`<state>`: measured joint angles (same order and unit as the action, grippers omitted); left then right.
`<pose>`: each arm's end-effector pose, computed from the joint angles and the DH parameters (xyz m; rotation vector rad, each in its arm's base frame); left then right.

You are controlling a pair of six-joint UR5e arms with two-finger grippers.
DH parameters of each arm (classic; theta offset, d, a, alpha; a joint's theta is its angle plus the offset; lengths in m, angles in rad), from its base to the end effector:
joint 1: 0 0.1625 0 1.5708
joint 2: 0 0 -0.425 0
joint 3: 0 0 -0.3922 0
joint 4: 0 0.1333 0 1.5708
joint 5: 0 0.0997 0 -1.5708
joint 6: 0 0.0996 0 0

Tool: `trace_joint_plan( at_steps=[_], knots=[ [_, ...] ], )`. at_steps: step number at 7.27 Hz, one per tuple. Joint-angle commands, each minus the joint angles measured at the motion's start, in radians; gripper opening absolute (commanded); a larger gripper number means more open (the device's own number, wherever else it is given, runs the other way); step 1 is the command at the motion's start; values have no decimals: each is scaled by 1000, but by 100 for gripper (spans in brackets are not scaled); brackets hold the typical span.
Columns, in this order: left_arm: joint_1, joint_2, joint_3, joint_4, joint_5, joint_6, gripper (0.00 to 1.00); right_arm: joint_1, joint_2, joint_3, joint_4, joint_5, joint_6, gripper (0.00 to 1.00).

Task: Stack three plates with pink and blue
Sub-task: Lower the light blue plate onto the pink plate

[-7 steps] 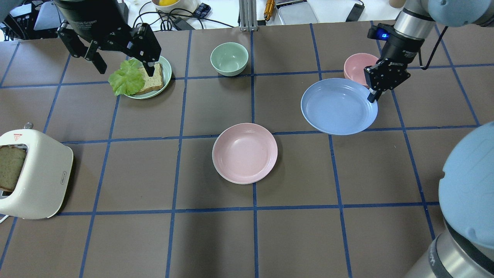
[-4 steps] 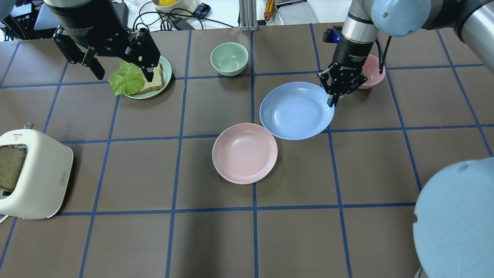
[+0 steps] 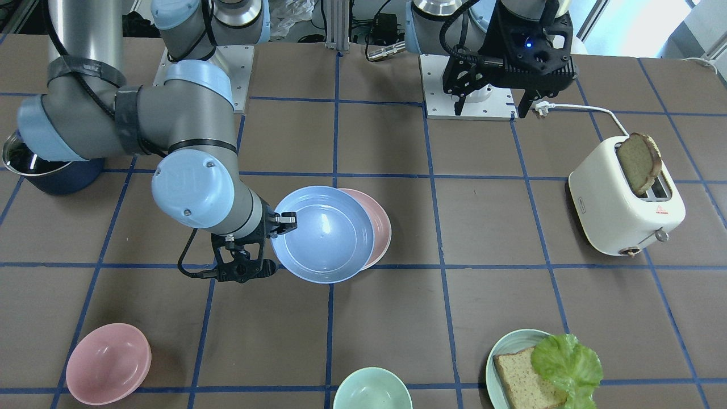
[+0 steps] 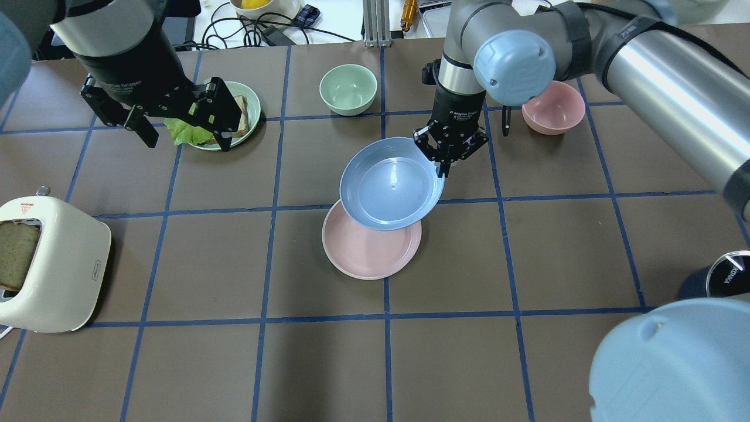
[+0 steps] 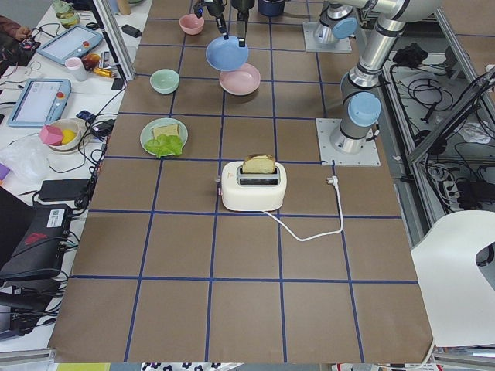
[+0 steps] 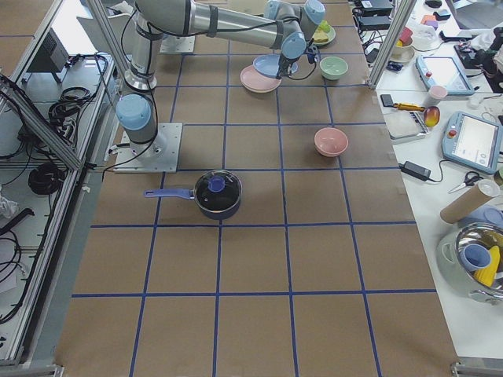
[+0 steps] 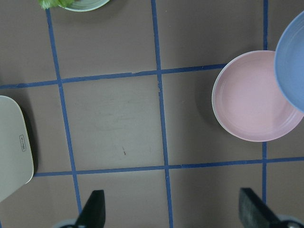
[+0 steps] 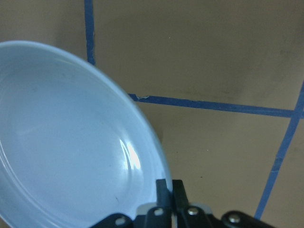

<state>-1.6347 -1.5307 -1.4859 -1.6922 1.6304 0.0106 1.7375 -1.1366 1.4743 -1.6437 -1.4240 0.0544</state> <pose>-0.1573 -0.4631 0.5370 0.1146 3.0800 -0.0080 0.2486 -0.5862 0.2969 -0.1389 2.9934 0.4209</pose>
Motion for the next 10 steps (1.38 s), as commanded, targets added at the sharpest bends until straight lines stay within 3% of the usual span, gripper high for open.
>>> trace_joint_plan(
  at_steps=[1,7,8,9,10],
  knots=[
    [3,4,-14,34,2,5,100,11,-11,101,-65,2,5,0],
    [4,4,-20,48,0,8,100,65,-5,158,-160,-1,12,1],
    [4,1,-20,48,0,8,100,65,0,161,-179,-4,12,91],
    [4,1,-22,48,0,8,100,65,8,158,-195,-12,24,100],
    [4,3,-22,48,-1,8,100,65,8,152,-196,-15,22,100]
  ],
)
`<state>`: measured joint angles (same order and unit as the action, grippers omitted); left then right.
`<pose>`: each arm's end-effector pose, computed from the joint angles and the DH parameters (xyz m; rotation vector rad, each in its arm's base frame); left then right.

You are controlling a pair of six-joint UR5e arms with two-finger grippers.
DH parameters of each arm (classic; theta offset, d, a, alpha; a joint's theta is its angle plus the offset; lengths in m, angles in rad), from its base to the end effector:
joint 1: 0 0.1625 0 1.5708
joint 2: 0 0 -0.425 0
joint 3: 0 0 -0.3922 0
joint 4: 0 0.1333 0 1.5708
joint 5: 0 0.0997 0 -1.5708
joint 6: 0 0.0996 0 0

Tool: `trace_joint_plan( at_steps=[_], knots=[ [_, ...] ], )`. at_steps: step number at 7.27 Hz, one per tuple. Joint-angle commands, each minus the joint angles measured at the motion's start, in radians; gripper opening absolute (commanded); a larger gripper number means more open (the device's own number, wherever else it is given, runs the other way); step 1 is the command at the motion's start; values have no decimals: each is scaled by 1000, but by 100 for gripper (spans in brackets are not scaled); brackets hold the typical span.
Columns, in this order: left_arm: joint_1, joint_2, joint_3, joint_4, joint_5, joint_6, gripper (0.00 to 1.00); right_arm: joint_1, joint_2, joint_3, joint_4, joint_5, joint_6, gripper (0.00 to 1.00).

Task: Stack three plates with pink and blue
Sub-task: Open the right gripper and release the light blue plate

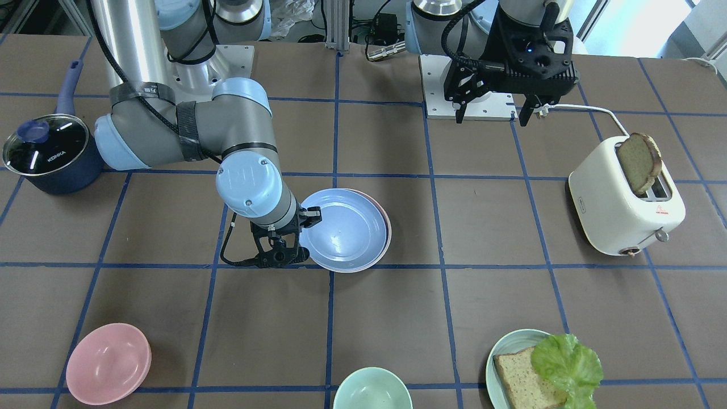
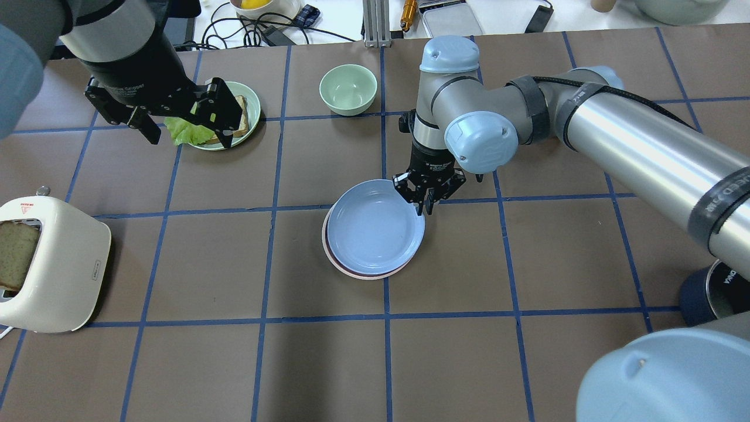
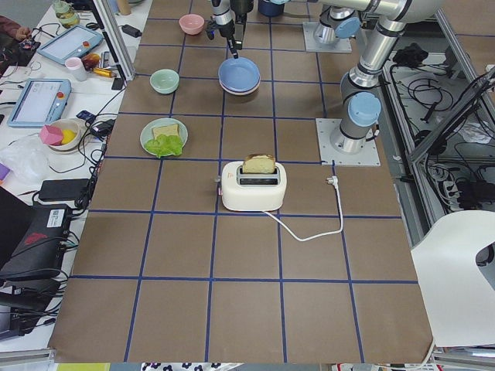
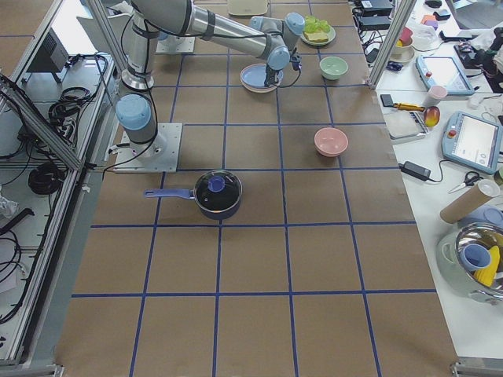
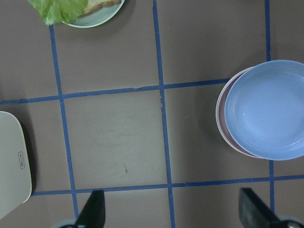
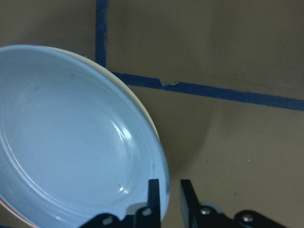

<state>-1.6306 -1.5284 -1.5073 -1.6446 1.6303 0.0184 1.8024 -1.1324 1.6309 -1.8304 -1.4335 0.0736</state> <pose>-0.1555 -0.4664 0.5324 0.1190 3.0800 -0.0513 0.2804 -0.5487 0.2403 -0.2133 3.0105 0.3895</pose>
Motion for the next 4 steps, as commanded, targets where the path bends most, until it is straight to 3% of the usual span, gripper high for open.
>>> trace_joint_plan(
  at_steps=[1,4],
  knots=[
    [0,1,-1,0,-1,0,100,-1,-1,-11,-9,-13,-8,100],
    [0,-1,-1,0,-1,0,100,-37,-62,-145,84,-111,-37,100]
  ],
)
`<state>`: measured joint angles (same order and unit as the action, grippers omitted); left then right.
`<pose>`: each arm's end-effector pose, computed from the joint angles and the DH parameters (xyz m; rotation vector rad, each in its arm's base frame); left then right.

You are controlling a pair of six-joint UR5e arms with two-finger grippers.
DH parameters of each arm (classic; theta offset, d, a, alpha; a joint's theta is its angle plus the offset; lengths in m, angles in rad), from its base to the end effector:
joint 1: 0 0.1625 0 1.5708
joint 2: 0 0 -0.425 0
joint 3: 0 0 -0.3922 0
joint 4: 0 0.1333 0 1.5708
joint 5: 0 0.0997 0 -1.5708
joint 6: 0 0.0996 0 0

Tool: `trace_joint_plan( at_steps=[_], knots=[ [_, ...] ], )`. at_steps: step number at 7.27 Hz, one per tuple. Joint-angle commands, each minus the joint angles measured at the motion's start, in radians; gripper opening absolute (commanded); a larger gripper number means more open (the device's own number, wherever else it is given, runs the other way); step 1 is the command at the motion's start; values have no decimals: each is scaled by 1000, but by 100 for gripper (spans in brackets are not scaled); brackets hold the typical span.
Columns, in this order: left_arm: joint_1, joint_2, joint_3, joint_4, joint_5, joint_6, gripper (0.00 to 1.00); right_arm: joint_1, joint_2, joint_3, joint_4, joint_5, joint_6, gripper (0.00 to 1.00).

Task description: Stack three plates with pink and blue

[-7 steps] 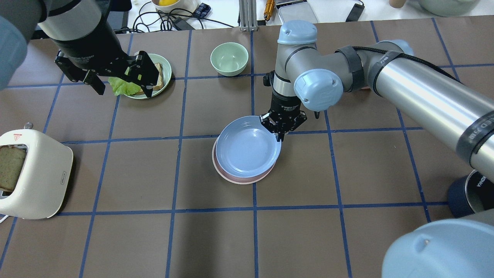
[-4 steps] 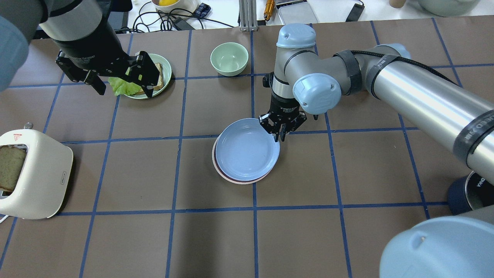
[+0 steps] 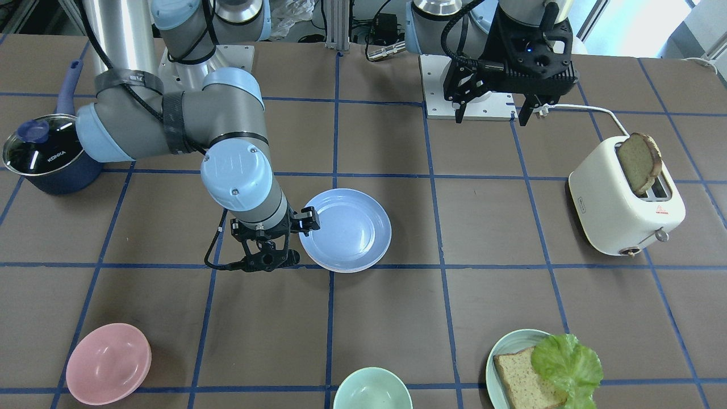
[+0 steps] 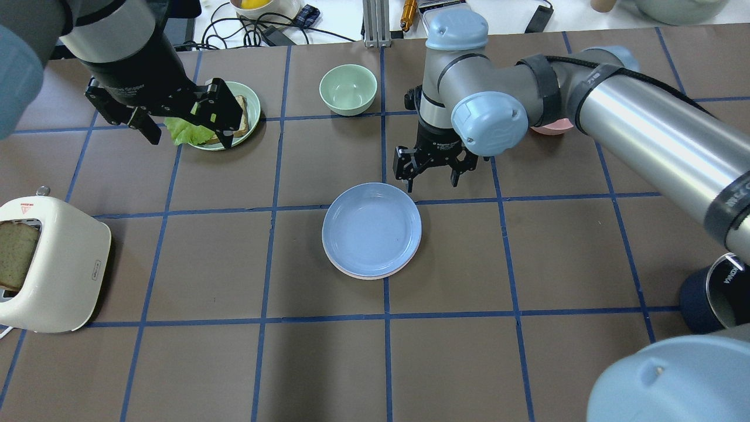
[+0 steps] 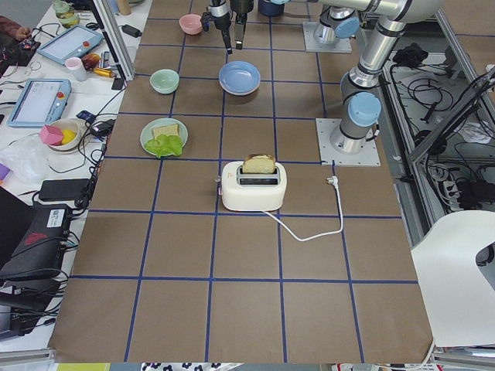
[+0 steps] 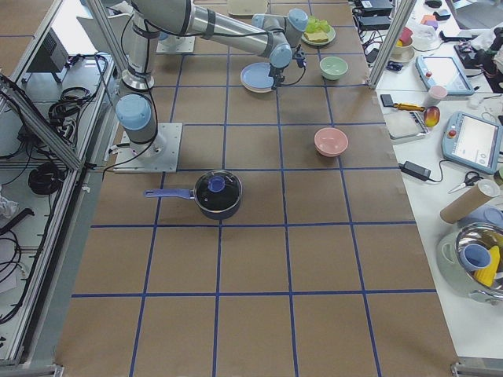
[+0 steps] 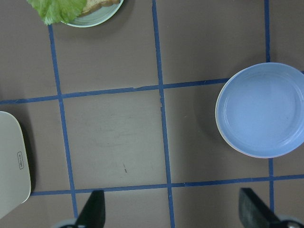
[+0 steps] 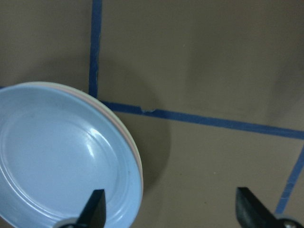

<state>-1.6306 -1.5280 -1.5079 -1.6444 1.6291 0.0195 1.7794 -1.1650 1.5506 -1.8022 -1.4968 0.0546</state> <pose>-0.1556 -0.4662 0.5323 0.1208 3.0812 -0.0513 0.2649 -0.5720 0.2920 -0.2280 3.0700 0.2507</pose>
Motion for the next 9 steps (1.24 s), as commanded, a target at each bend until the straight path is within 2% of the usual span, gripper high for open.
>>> trace_joint_plan(
  at_steps=[1,2,4,6,8,9],
  knots=[
    [0,2,0,0,-8,-1,100,-40,-51,-134,139,-59,-22,100],
    [-2,3,0,0,-11,-1,100,-64,-70,-205,203,-59,-25,100],
    [-2,5,-2,0,-11,-1,100,-118,-131,-256,201,-59,-27,100],
    [-2,0,-3,0,-6,-1,100,-140,-195,-244,207,-62,-28,100],
    [-2,-3,-3,0,-6,-1,100,-167,-222,-224,237,-92,-109,100],
    [-2,-4,-2,2,-8,-1,100,-182,-251,-181,251,-92,-130,100]
  ],
)
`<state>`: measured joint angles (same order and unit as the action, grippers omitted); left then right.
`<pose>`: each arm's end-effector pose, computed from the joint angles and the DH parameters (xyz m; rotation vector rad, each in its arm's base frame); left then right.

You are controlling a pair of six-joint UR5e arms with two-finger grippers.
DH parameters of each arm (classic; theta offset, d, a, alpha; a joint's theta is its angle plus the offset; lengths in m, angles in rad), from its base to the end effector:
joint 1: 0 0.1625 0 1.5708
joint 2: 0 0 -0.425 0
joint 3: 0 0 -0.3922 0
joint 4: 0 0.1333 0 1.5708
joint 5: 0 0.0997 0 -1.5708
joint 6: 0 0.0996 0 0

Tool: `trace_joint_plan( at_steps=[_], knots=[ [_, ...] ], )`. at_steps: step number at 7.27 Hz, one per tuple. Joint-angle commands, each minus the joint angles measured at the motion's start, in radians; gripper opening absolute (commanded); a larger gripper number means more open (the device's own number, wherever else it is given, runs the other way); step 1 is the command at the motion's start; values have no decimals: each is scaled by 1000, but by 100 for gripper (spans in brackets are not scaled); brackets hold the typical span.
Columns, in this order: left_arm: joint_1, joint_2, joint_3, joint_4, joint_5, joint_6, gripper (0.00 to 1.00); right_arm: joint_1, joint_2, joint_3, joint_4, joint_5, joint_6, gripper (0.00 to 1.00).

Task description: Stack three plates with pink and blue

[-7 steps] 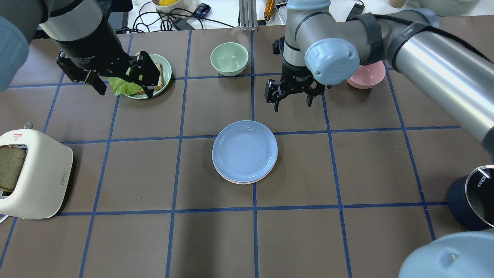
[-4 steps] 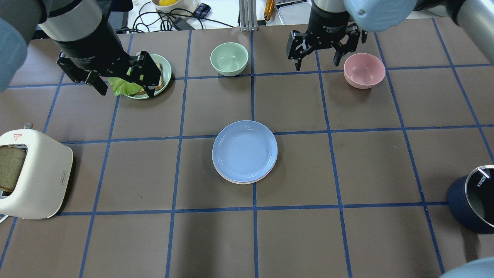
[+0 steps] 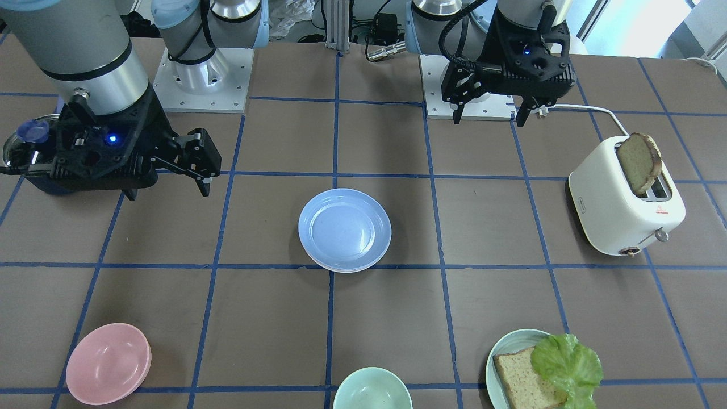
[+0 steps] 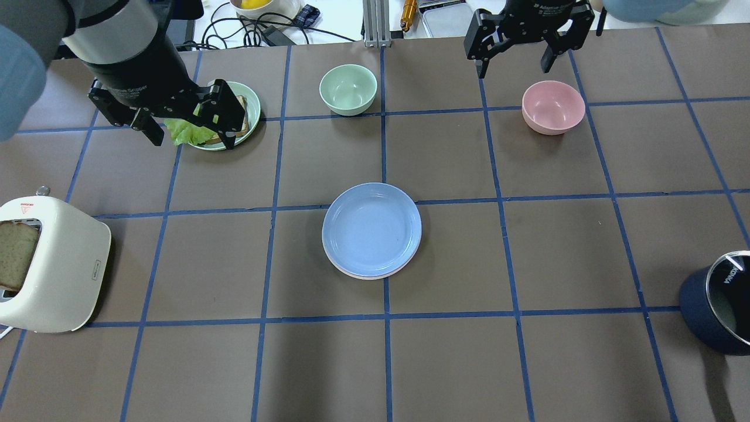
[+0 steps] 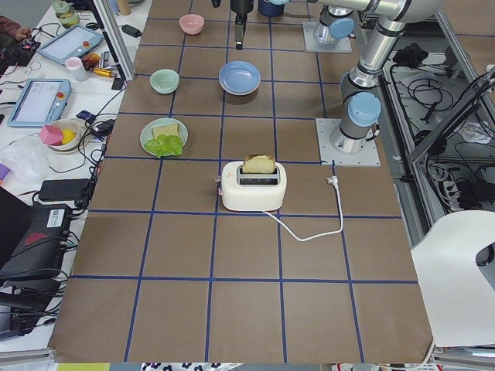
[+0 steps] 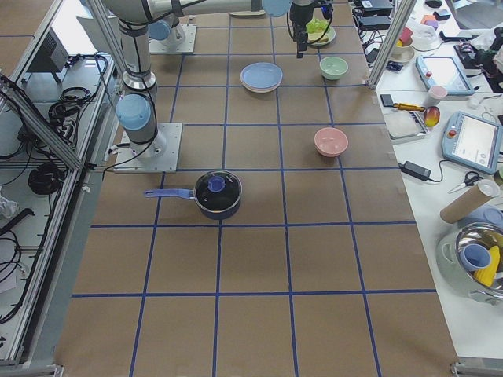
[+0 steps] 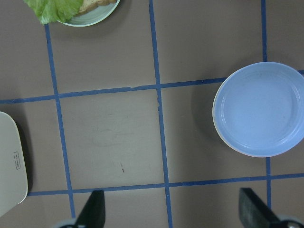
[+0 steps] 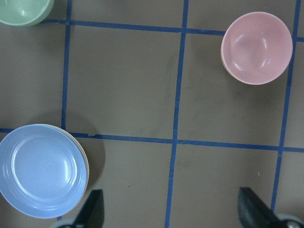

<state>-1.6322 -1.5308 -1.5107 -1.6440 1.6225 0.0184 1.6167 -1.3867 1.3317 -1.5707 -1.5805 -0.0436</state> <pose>-0.1571 -0.4668 0.5296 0.1222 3.0878 -0.0433 0.1586 -0.5677 0.5079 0.1396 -3.1277 0.0860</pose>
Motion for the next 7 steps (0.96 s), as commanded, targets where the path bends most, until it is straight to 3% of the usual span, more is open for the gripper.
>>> trace_joint_plan(
  at_steps=[1,7],
  knots=[
    [0,1,-2,3,0,-8,100,-33,-50,69,18,-10,-30,100],
    [3,1,0,4,4,-2,100,-58,-55,72,26,-7,-35,100]
  ],
)
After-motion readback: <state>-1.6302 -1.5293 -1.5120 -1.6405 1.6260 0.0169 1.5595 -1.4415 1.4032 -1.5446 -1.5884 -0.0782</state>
